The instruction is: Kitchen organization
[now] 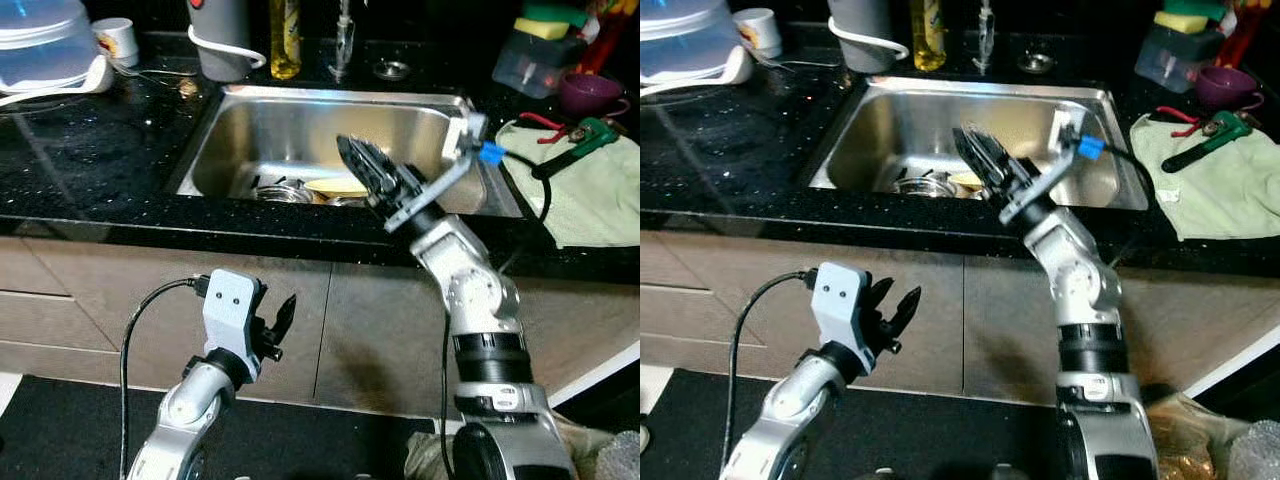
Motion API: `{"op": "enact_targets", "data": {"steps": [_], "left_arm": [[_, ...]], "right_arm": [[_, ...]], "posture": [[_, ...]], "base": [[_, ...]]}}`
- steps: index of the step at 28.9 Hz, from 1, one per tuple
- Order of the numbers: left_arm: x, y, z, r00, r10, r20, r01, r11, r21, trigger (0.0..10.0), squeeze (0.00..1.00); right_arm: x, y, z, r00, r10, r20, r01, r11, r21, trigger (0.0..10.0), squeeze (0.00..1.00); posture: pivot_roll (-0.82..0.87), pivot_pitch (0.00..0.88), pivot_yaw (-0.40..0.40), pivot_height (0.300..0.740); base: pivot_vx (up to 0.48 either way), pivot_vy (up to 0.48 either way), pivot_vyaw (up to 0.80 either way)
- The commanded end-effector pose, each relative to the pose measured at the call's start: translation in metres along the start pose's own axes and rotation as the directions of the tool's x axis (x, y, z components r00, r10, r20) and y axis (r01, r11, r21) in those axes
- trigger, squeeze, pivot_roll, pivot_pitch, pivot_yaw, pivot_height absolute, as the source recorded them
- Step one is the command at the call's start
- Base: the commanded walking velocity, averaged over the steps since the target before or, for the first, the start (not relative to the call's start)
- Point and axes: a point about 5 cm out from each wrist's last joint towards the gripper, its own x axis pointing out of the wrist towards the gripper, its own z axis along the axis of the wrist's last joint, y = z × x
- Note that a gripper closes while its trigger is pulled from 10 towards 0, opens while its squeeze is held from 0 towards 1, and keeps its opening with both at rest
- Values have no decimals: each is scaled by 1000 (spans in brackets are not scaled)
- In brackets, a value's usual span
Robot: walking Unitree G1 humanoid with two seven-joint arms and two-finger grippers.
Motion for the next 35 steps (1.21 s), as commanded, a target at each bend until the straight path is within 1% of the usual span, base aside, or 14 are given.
{"op": "enact_targets", "data": {"steps": [1,4,8,12,15,19,20,24,26,27,29,32,34,35], "left_arm": [[1,0,-6,999,-2,-32,2,1000,0,10000,0],[1,0,-6,1000,-4,-31,4,1000,0,10000,0],[1,0,-6,1000,-7,-29,7,1000,-2,10000,0],[1,0,-5,1000,-4,-23,4,1000,-6,10000,0],[1,0,-5,1000,-3,-22,3,1000,-6,10000,0],[0,1,-5,1000,-1,-16,0,1000,-13,10000,0],[0,1,-5,1000,0,-14,0,1000,-16,10000,0],[0,2,-4,1000,2,-10,-2,1000,-17,10000,0],[1,4,-3,1000,7,-4,-7,1000,-15,10000,0],[1,4,-3,1000,7,-4,-7,1000,-15,10000,0],[1,4,-3,1000,7,-3,-7,1000,-13,10000,0],[1,4,-3,1000,6,-4,-6,1000,-13,10000,0],[2,4,-2,1000,4,-3,-4,1000,-13,10000,0],[2,4,-2,1000,4,-3,-4,1000,-13,10000,0]], "right_arm": [[-2,1,-2,1000,10,-23,-10,1000,-13,10000,0],[-7,-2,-5,999,3,-36,-4,1000,-21,10000,0],[-14,-6,-9,999,-5,-47,4,1000,-19,10000,0],[-24,-10,-18,996,-12,-88,10,1000,-20,10000,0],[-26,-10,-20,995,-12,-96,10,1000,-21,10000,0],[-36,-12,-32,986,-8,-164,-3,998,-65,10000,0],[-44,-15,-41,977,-6,-213,-7,998,-59,10000,0],[-49,-17,-48,968,-7,-252,-13,997,-77,10000,0],[-55,-19,-54,960,-3,-279,-19,997,-78,10000,0],[-55,-19,-54,960,-3,-279,-19,997,-78,10000,0],[-62,-17,-61,949,50,-310,-64,997,-36,10000,0],[-66,-13,-65,939,87,-331,-97,995,-13,10000,0],[-75,-13,-81,916,80,-393,-102,994,-35,10000,0],[-75,-13,-81,916,80,-393,-102,994,-35,10000,0]], "posture": [[43,15,-37,732],[40,11,-38,732],[39,11,-38,732],[37,9,-40,732],[37,9,-40,732],[34,5,-39,732],[34,3,-39,732],[33,3,-39,732],[34,4,-38,732],[34,4,-38,732],[32,7,-38,732],[33,12,-37,732],[34,12,-37,732],[34,12,-37,732]], "base": [[-247,0,0],[-246,0,0],[0,0,0],[0,0,0],[0,0,0],[0,0,0],[0,0,800],[0,0,797],[0,0,788],[0,0,788],[0,0,778],[0,0,775],[0,0,775],[0,0,775]]}}
